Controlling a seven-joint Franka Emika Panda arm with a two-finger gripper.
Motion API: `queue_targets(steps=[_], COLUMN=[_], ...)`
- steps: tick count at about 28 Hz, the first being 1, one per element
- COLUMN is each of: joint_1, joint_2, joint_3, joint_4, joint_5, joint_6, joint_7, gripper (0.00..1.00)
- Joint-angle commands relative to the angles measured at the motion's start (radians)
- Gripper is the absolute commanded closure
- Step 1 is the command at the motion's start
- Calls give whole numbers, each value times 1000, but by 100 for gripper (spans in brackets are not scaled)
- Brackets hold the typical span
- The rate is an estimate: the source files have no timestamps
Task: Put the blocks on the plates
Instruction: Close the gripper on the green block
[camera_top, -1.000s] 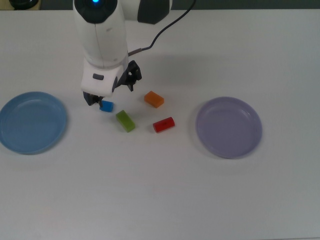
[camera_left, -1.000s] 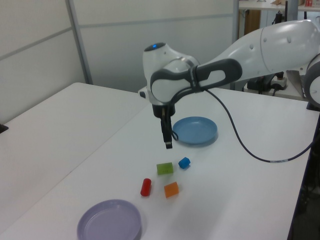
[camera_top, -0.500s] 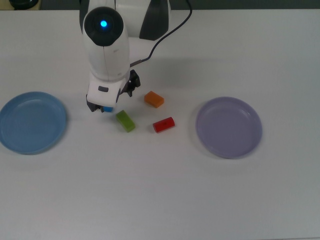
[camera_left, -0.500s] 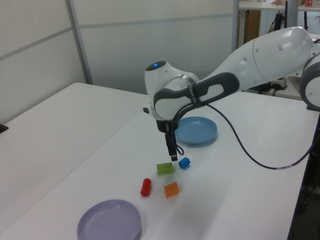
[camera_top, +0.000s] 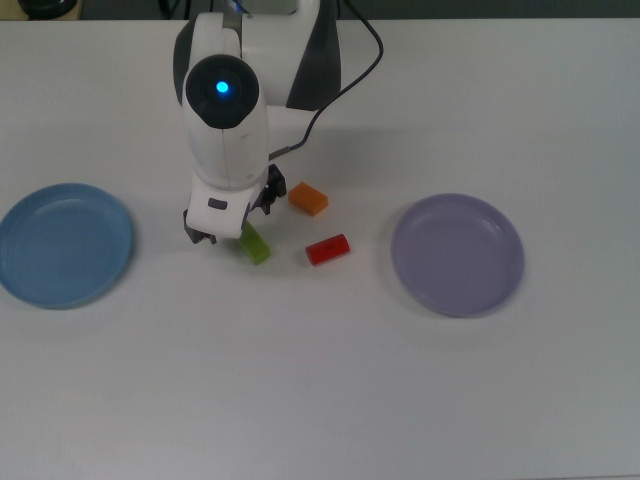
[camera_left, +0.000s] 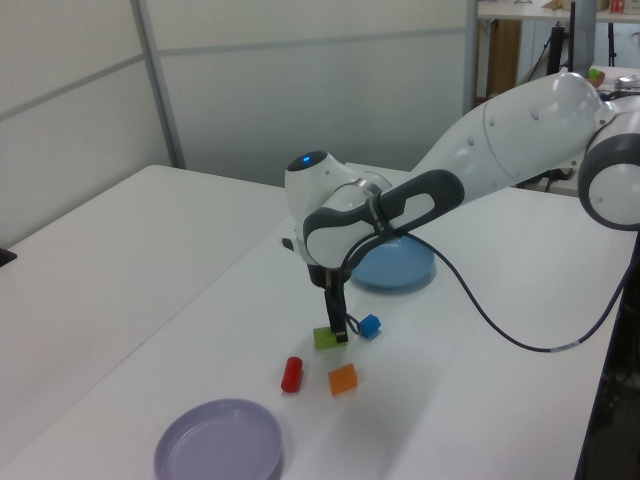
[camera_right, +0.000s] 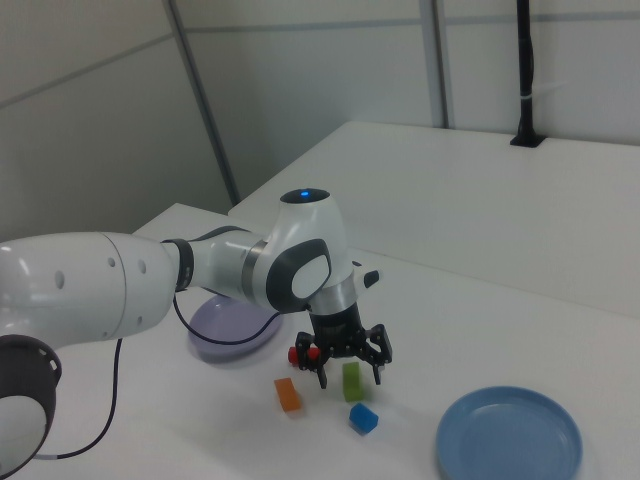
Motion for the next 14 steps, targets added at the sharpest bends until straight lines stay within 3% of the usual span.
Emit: queue_targets(steps=[1,2,5,8,9,12,14], joint_1=[26,29,35,35,35,29,26], joint_2=[24,25,30,30,28,27,27], joint_3=[1,1,1,1,1,1,-1], joint_4=[-4,-2,-2,-1,2,20,27], joint_5=[-14,-17,-17,-14,-13,-8,-5], joint_6=[36,38,48,50,48,45,42], joint_7=[70,73,78,84,93,96,98], gripper=[16,18,46,64,78,98,100])
